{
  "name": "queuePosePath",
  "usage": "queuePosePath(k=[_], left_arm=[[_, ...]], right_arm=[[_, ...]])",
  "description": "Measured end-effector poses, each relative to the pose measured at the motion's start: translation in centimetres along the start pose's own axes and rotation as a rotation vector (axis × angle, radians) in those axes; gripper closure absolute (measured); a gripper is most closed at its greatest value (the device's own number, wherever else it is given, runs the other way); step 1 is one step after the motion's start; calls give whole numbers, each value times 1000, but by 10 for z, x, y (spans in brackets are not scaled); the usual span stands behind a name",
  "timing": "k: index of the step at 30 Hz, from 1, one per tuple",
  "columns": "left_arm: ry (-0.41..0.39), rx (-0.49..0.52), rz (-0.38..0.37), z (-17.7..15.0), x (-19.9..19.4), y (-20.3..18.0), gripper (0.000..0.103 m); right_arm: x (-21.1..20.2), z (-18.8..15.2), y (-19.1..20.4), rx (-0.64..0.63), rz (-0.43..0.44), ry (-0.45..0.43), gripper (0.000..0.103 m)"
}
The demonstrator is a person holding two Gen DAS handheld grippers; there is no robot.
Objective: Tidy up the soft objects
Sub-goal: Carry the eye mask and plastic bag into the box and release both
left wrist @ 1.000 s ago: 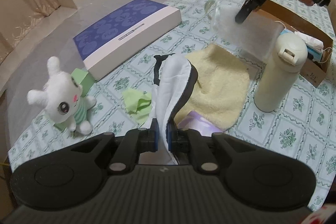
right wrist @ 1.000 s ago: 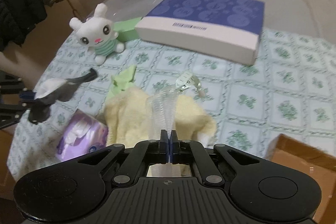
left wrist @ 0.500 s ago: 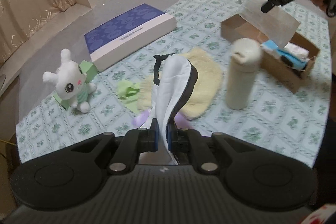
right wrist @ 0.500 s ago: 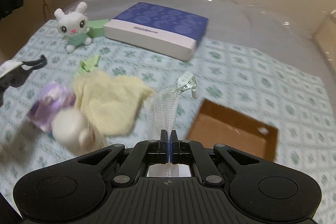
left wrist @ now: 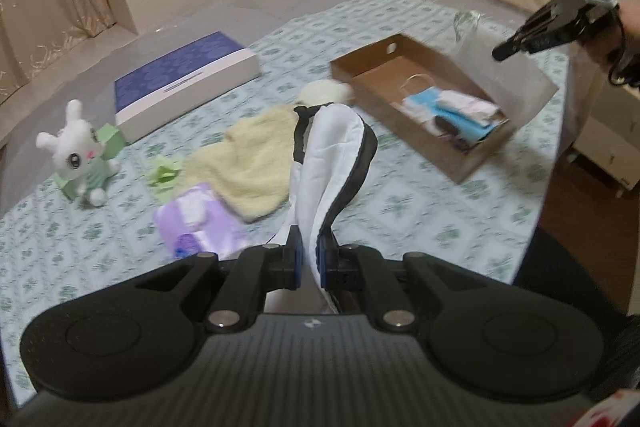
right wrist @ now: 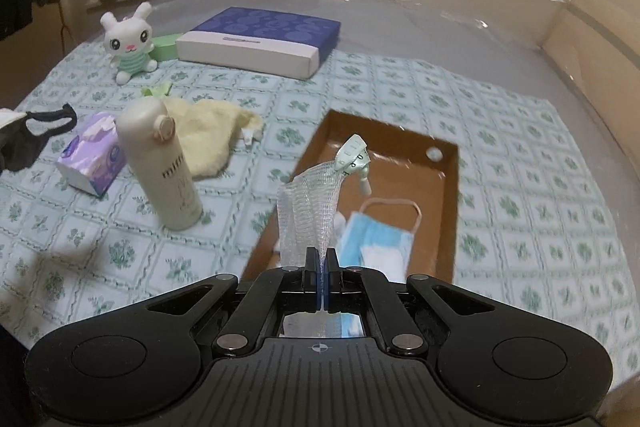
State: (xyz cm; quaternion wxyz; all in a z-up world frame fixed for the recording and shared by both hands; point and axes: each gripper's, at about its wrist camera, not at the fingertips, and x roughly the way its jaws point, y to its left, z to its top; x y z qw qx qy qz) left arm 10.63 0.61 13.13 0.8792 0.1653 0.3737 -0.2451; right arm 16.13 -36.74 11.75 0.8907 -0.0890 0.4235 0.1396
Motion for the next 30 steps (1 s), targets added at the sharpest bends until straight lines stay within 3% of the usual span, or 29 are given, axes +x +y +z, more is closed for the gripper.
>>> queuePosePath(k=[7,14,30], left_arm=[[-61,-29,-64,9,1,-50,96],[-103,-98,-157,36,31,-98,96],[-93,-322,-188,84,110,-141,96]], right_arm=[[-25,-36,-32,102,-13,-26,102],[-30,-50,-50,160,-3,-46,102],[-18,-46,-62,231,47,-86,102]])
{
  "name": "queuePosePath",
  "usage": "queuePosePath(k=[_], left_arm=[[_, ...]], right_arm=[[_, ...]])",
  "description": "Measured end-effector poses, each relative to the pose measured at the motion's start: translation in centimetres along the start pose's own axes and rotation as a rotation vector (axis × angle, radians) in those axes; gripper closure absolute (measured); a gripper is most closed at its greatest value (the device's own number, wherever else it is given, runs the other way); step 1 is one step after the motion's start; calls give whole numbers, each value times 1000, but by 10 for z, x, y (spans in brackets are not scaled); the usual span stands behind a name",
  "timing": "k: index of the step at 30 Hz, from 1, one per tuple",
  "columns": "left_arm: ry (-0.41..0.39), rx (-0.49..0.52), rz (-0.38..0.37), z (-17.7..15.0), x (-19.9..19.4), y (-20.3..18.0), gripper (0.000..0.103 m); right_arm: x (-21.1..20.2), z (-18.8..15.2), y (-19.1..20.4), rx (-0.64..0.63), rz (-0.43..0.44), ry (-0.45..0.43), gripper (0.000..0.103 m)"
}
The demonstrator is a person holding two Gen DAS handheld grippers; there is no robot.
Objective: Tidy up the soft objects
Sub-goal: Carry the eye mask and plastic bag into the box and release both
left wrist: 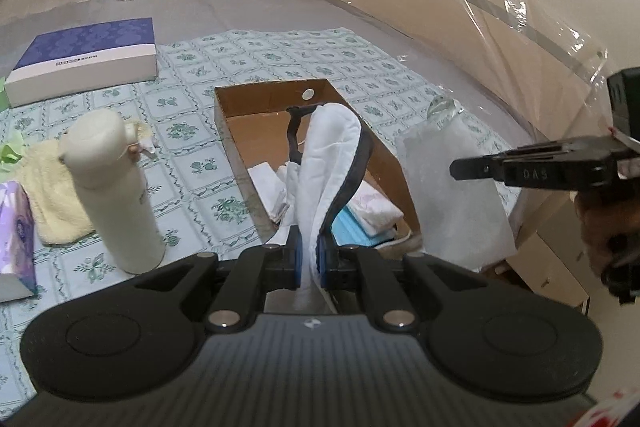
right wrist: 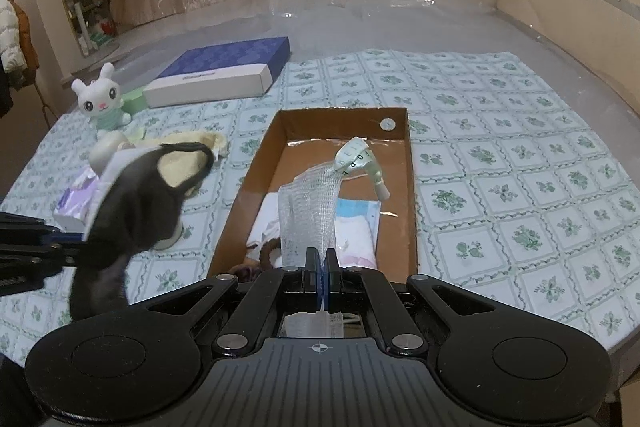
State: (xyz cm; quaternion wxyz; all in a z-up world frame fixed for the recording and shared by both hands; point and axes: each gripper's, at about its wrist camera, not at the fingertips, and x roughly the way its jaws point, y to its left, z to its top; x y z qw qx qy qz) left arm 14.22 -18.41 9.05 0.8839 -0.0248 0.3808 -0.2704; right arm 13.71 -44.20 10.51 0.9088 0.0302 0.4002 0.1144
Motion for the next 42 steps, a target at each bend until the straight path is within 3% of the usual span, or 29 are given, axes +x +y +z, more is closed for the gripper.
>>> queuePosePath(k=[18,20,22,25,33,42], left_arm=[[9,-68,-7,53,92,-7,96],[3,-79,-4,59,104,-5,94],[5,-78,-1,64,116,-3,81],[-1,-78,37,67,126,1,76],[-1,-59,43,48,127,8,75],[-12,-46,54,14,101,10,74]], right_arm=[[68,40,-39,52,9,7,102],[78,43,-44,65,18,21,102],[89,44,-48,80,31,35,102],[99,45,-53,96,47,45,102],[119,46,-54,104,69,65,102],[126,44,-50,96,67,62,102]])
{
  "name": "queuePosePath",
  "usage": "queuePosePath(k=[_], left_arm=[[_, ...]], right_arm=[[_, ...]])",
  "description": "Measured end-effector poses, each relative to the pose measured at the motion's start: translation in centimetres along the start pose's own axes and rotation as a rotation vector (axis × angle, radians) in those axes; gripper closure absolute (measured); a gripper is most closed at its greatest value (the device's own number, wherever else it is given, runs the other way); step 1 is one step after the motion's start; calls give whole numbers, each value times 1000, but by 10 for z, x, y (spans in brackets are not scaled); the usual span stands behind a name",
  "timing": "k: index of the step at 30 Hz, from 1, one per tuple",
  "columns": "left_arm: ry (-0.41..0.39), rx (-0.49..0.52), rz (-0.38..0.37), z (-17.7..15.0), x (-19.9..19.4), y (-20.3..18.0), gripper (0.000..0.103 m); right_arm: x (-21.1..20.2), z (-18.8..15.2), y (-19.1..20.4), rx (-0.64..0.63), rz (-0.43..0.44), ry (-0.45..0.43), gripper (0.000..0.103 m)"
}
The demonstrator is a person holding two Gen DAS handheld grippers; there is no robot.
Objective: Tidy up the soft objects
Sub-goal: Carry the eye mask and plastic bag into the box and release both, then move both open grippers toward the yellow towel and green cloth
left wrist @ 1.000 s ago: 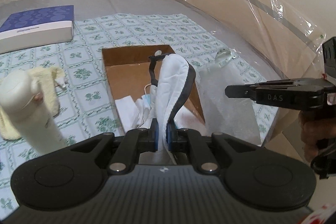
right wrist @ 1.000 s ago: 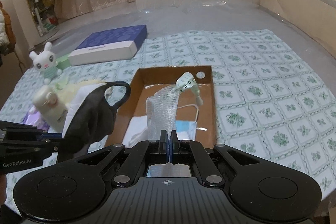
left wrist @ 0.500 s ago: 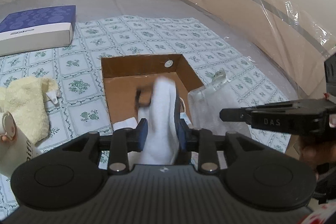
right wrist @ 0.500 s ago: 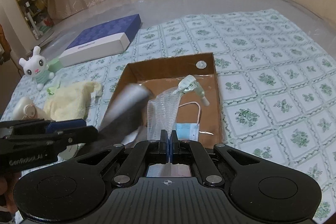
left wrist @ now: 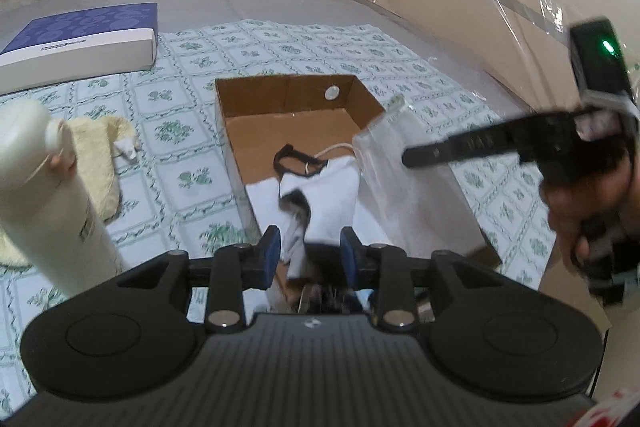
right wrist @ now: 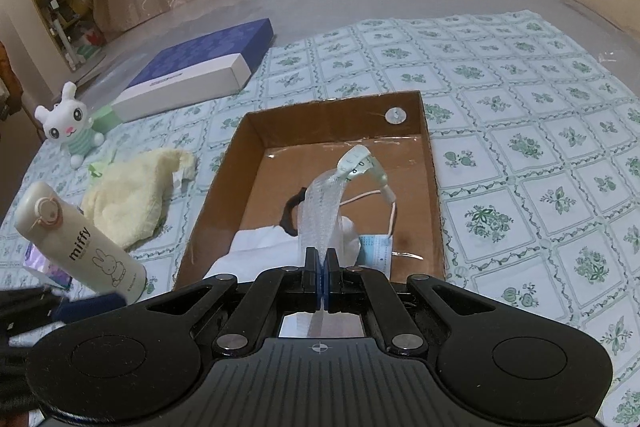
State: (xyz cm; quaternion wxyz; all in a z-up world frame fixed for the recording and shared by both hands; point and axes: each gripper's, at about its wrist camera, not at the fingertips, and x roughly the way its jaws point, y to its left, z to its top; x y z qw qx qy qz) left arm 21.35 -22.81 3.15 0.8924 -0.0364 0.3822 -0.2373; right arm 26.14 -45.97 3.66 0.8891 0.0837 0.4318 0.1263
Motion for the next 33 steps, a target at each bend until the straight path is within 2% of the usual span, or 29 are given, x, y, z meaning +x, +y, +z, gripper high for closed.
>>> queuePosePath(k=[3,4,5,6,7,8,16,26,33], left_arm=[[1,21,2,-12,-6,-3,73],[1,22,2,-15,-8,-4,72],[5,24,-2,-20,-10,-5,72],[7,24,-5,-23,-11,-5,72],[9,22,-6,-27,-13,-5,72],[11,20,-7,-30,-15,-5,71],[14,11,3,-52,-36,4,66],[4,15,75,-74,-75,22,62],[-9,7,95,-90,-103,33,58]], right_arm=[[8,-2,0,-15,-25,19,101],[10,-4,0,-23,-42,24,99],[11,-6,0,-30,-51,24,91],[11,-7,-1,-32,-55,23,80],[10,-9,-2,-31,-64,21,50],[7,-11,-2,-31,-74,13,32],[-25,-28,13,-110,-136,-18,31],[-59,-69,42,-110,-96,-21,31],[-69,-93,66,-118,-81,-7,31]])
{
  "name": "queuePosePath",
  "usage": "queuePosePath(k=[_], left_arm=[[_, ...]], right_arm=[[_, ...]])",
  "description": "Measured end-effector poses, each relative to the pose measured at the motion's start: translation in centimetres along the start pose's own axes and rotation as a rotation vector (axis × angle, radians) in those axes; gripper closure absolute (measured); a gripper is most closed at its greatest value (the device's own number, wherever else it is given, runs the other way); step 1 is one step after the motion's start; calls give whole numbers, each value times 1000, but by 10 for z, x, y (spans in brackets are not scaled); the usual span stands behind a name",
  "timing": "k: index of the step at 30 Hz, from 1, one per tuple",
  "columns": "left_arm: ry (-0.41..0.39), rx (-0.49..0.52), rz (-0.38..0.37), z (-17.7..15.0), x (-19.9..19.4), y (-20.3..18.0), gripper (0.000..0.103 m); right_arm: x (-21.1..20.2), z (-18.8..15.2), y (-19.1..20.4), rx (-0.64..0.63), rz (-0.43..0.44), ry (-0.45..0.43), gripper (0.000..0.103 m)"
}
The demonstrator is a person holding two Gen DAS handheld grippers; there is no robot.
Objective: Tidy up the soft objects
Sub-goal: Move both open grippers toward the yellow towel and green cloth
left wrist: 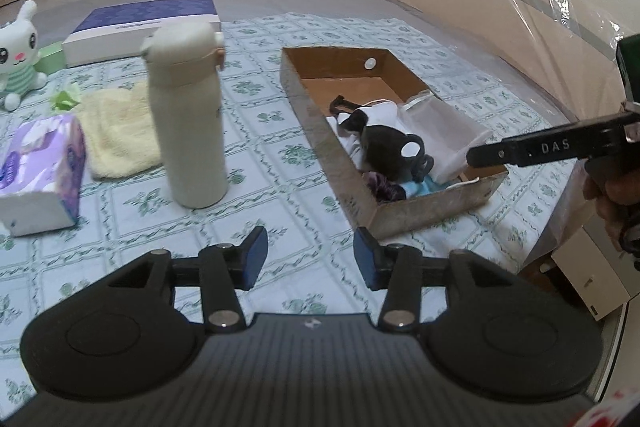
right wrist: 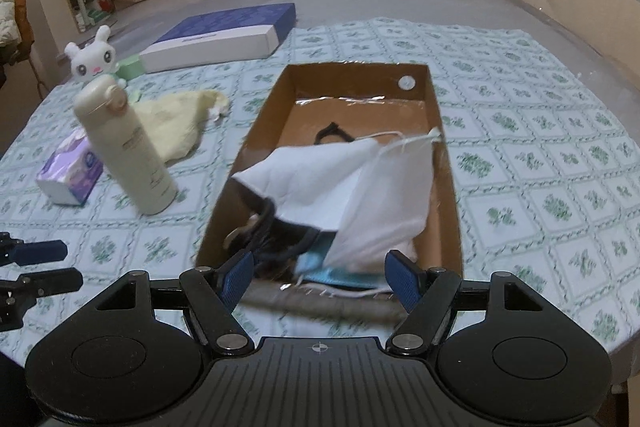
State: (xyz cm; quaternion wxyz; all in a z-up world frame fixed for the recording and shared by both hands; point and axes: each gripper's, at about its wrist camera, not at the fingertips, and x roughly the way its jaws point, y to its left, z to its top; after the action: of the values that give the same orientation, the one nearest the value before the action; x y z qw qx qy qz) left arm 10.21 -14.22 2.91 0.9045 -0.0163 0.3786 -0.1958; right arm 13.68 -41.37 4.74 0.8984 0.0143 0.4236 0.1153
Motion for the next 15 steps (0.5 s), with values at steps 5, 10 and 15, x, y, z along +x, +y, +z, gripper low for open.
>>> queuePosePath(k=[5,10,15], left_arm=[[-7,0,10,-8,-16,13,56],[-21,39,22,-14,-34,33,43],[-7,141,52,-12,-56,76,30]], right_arm=[[-6,-8,14,-12,5,9,31],[-11,-2,21,-59,6,12,31],[-11,21,19,-174,16,7,31]])
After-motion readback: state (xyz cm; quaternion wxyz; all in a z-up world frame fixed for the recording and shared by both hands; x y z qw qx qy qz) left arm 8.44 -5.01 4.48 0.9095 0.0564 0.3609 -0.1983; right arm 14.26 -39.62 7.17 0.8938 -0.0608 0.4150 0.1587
